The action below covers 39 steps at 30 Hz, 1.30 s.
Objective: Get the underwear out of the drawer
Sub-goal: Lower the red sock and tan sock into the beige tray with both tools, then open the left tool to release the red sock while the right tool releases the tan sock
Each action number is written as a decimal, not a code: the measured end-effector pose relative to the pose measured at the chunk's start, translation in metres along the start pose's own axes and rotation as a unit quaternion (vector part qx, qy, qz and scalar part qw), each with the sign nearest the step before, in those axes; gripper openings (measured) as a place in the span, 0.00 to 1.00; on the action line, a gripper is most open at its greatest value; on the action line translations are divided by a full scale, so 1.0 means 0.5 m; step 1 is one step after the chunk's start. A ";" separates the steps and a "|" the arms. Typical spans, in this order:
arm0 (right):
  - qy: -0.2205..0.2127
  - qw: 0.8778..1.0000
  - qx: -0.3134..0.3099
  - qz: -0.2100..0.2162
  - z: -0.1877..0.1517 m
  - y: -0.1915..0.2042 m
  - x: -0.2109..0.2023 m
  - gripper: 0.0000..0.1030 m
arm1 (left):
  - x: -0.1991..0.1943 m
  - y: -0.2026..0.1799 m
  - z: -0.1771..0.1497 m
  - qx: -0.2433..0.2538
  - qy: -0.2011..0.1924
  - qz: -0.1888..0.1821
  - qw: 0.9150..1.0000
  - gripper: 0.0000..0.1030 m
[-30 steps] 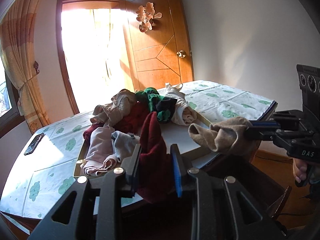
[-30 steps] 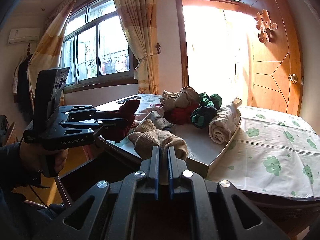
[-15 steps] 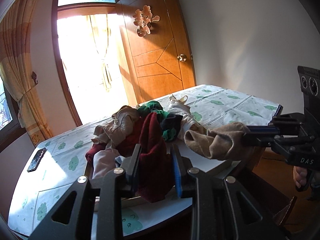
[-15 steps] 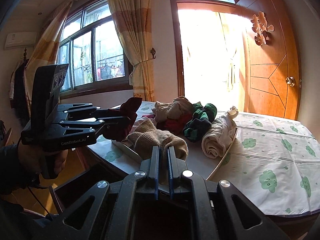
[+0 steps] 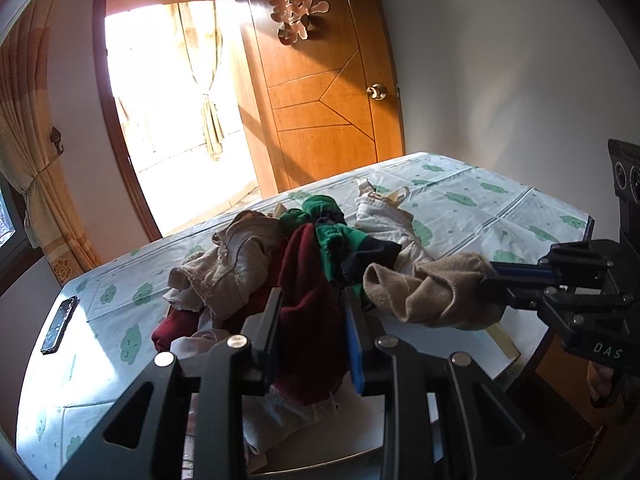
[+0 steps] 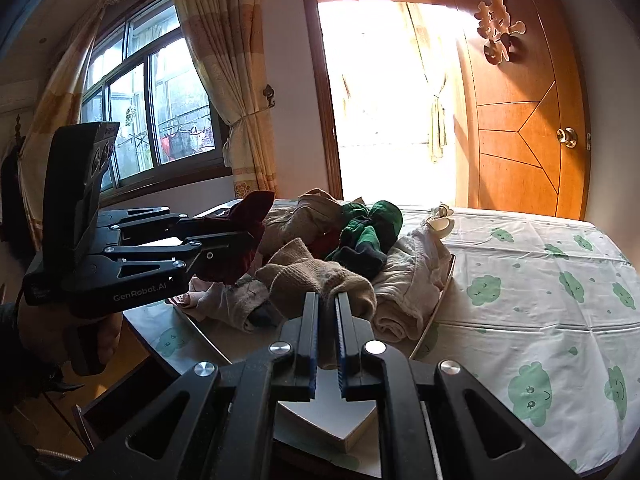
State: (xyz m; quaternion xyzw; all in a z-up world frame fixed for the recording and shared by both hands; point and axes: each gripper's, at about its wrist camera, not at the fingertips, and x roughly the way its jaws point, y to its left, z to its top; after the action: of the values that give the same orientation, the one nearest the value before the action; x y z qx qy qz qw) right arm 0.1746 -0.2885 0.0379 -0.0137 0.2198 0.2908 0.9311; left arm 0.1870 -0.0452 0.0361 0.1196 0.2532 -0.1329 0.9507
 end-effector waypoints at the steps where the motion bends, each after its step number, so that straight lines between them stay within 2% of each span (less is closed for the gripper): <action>1: 0.006 1.000 0.002 -0.003 -0.001 -0.003 0.012 0.08 | 0.012 0.004 0.000 -0.006 0.006 0.000 1.000 0.25; 9: 0.052 0.998 0.015 -0.017 -0.028 -0.022 0.087 0.08 | 0.076 0.002 -0.015 -0.014 0.048 -0.013 0.999 0.27; 11: 0.057 0.998 0.016 -0.019 -0.035 -0.024 0.097 0.08 | 0.085 -0.005 -0.016 -0.009 0.054 -0.011 0.998 0.33; 15: 0.067 0.997 0.015 -0.022 -0.041 -0.025 0.111 0.09 | 0.098 -0.013 -0.018 -0.004 0.064 -0.010 0.998 0.36; 18: 0.070 0.997 0.019 -0.023 -0.039 -0.028 0.115 0.09 | 0.098 -0.014 -0.018 -0.006 0.064 -0.007 0.998 0.53; 19: 0.071 0.997 0.022 -0.021 -0.039 -0.029 0.116 0.10 | 0.094 -0.013 -0.018 -0.004 0.060 -0.001 0.998 0.64; 20: 0.071 0.997 0.022 -0.021 -0.040 -0.028 0.116 0.12 | 0.089 -0.013 -0.018 -0.003 0.055 0.003 0.998 0.68; 21: 0.071 0.997 0.020 -0.023 -0.040 -0.028 0.114 0.18 | 0.083 -0.014 -0.017 -0.002 0.051 0.001 0.999 0.68; 22: 0.071 0.997 0.019 -0.025 -0.040 -0.028 0.114 0.30 | 0.077 -0.014 -0.016 -0.002 0.050 -0.002 0.999 0.68; 23: 0.072 0.997 0.019 -0.025 -0.042 -0.030 0.114 0.37 | 0.070 -0.014 -0.015 -0.003 0.046 -0.002 0.999 0.70; 24: 0.070 0.997 0.019 -0.027 -0.043 -0.029 0.110 0.51 | 0.061 -0.014 -0.015 -0.004 0.042 -0.001 0.999 0.71; 25: 0.065 0.997 0.018 -0.031 -0.045 -0.027 0.104 0.60 | 0.051 -0.014 -0.015 -0.005 0.037 -0.001 0.999 0.73; 32: 0.041 0.998 0.014 -0.048 -0.049 -0.009 0.051 0.64 | -0.029 -0.006 -0.034 -0.033 0.000 -0.011 0.999 0.85; 39: -0.004 0.998 0.015 -0.060 -0.048 0.033 -0.036 0.71 | -0.113 0.011 -0.080 -0.074 -0.034 -0.008 0.997 0.93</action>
State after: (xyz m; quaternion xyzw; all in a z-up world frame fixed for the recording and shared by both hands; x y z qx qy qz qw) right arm 0.1426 -0.2881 0.0257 -0.0119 0.2194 0.2317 0.9476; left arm 0.1236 -0.0174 0.0322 0.0423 0.2306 -0.1251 0.9641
